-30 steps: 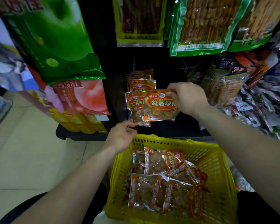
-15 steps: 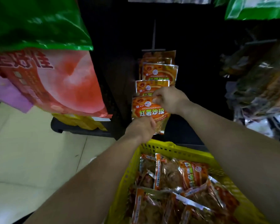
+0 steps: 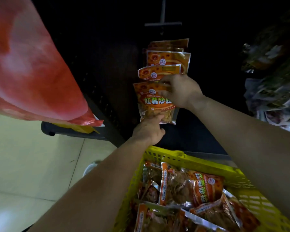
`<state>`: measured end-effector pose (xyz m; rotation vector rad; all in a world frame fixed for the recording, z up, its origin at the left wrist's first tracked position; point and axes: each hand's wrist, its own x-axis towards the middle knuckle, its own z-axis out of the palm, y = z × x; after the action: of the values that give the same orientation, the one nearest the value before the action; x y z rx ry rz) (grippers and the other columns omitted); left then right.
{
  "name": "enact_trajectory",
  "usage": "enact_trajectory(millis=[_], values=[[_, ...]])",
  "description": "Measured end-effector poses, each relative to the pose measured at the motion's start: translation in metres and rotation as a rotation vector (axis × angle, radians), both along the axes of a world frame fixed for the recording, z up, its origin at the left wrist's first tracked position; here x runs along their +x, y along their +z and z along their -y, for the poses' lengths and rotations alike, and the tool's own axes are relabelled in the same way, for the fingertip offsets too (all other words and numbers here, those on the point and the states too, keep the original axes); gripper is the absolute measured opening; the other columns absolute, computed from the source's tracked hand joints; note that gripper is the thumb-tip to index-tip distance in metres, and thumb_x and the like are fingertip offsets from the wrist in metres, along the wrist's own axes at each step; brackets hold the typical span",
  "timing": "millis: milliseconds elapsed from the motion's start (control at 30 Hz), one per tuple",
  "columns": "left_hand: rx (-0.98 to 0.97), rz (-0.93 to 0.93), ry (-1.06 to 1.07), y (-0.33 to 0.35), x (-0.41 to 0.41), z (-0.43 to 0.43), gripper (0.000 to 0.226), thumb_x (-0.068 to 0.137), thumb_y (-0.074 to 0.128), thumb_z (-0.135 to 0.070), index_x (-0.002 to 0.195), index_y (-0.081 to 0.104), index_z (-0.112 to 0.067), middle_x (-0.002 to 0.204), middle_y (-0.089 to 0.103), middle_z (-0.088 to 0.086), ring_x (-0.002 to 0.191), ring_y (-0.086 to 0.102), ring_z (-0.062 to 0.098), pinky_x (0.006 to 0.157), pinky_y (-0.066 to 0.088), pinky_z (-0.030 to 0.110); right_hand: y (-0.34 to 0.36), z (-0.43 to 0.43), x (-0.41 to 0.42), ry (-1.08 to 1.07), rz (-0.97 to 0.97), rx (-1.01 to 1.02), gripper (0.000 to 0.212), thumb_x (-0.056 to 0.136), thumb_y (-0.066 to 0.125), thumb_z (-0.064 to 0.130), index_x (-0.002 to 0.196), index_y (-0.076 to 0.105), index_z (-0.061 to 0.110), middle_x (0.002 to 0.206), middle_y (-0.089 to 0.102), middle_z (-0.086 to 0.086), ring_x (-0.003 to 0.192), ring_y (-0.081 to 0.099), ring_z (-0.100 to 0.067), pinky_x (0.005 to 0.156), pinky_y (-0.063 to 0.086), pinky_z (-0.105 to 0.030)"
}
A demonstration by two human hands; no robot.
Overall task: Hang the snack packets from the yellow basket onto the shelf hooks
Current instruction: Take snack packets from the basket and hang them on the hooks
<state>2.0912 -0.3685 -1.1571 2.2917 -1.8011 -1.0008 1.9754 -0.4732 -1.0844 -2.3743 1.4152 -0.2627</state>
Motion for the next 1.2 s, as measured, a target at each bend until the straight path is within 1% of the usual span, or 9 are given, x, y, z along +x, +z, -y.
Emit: enact_trajectory(millis=[133,200,267,433,633,767,933,1033,1200], values=[[-0.059,-0.133,0.08,-0.002,0.002,-0.002,0.048,0.095,0.056,-0.033,0.142,0.046,-0.04,0.141,0.056,-0.002,0.12,0.058,0.024,0.1,0.05,0.041,-0.01,-0.005,-0.02,-0.128,0.04,-0.067,0.063,0.076,0.078,0.047,0.131,0.052,0.03,0.126,0.061,-0.001,0.109,0.062,-0.024,0.083,0.055,-0.039],[-0.1,-0.197,0.109,-0.001,0.001,0.0,0.046,0.096,0.057,-0.032,0.141,0.048,-0.039,0.136,0.061,-0.002,0.122,0.057,0.023,0.103,0.048,0.04,-0.014,-0.008,-0.03,-0.189,0.068,-0.067,0.072,0.074,0.079,0.048,0.135,0.046,0.028,0.127,0.057,-0.003,0.11,0.06,-0.025,0.083,0.055,-0.041],[-0.105,-0.187,0.09,0.0,-0.001,0.004,0.05,0.095,0.057,-0.033,0.143,0.045,-0.042,0.136,0.061,-0.002,0.127,0.054,0.023,0.107,0.045,0.041,-0.019,-0.012,-0.041,-0.242,0.094,-0.052,0.075,0.076,0.075,0.051,0.138,0.041,0.026,0.126,0.056,-0.005,0.11,0.059,-0.026,0.082,0.055,-0.042],[-0.067,-0.092,0.057,0.001,0.0,0.013,0.054,0.094,0.058,-0.039,0.143,0.038,-0.051,0.143,0.053,0.002,0.126,0.055,0.026,0.102,0.048,0.044,-0.032,-0.032,-0.068,-0.318,0.085,0.041,0.071,0.084,0.068,0.044,0.143,0.036,0.022,0.13,0.055,-0.007,0.115,0.057,-0.027,0.086,0.052,-0.039],[-0.044,-0.012,-0.007,0.013,-0.005,0.004,0.06,0.096,0.058,-0.042,0.149,0.031,-0.047,0.153,0.044,0.001,0.135,0.047,0.03,0.106,0.045,0.043,-0.038,-0.065,-0.089,-0.312,0.013,0.176,0.057,0.09,0.064,0.039,0.14,0.044,0.022,0.131,0.056,-0.006,0.117,0.056,-0.027,0.092,0.051,-0.041],[-0.049,-0.032,-0.016,0.03,-0.007,-0.011,0.058,0.095,0.06,-0.039,0.148,0.036,-0.047,0.15,0.048,0.001,0.131,0.05,0.028,0.103,0.045,0.037,-0.033,-0.092,-0.097,-0.307,0.0,0.22,0.049,0.091,0.062,0.036,0.136,0.05,0.021,0.13,0.055,-0.007,0.115,0.057,-0.029,0.092,0.051,-0.042],[-0.111,-0.045,-0.02,0.056,-0.008,-0.042,0.05,0.095,0.058,-0.032,0.143,0.047,-0.043,0.142,0.056,0.0,0.124,0.056,0.024,0.104,0.047,0.037,-0.015,-0.125,-0.112,-0.305,0.023,0.254,0.045,0.091,0.063,0.033,0.132,0.053,0.019,0.126,0.055,-0.008,0.114,0.058,-0.03,0.094,0.05,-0.042],[-0.149,-0.077,-0.005,0.075,-0.011,-0.069,0.049,0.095,0.058,-0.03,0.142,0.05,-0.04,0.138,0.061,-0.004,0.116,0.061,0.021,0.096,0.05,0.03,0.003,-0.15,-0.124,-0.307,0.041,0.253,0.044,0.09,0.063,0.032,0.131,0.054,0.018,0.125,0.055,-0.009,0.114,0.058,-0.031,0.094,0.05,-0.043],[-0.181,-0.003,-0.03,0.098,-0.024,-0.119,0.046,0.092,0.058,-0.032,0.138,0.054,-0.037,0.13,0.065,0.004,0.112,0.064,0.026,0.091,0.052,0.034,0.025,-0.197,-0.154,-0.352,0.061,0.23,0.04,0.091,0.063,0.031,0.129,0.056,0.019,0.123,0.055,-0.006,0.109,0.06,-0.028,0.092,0.05,-0.04]])
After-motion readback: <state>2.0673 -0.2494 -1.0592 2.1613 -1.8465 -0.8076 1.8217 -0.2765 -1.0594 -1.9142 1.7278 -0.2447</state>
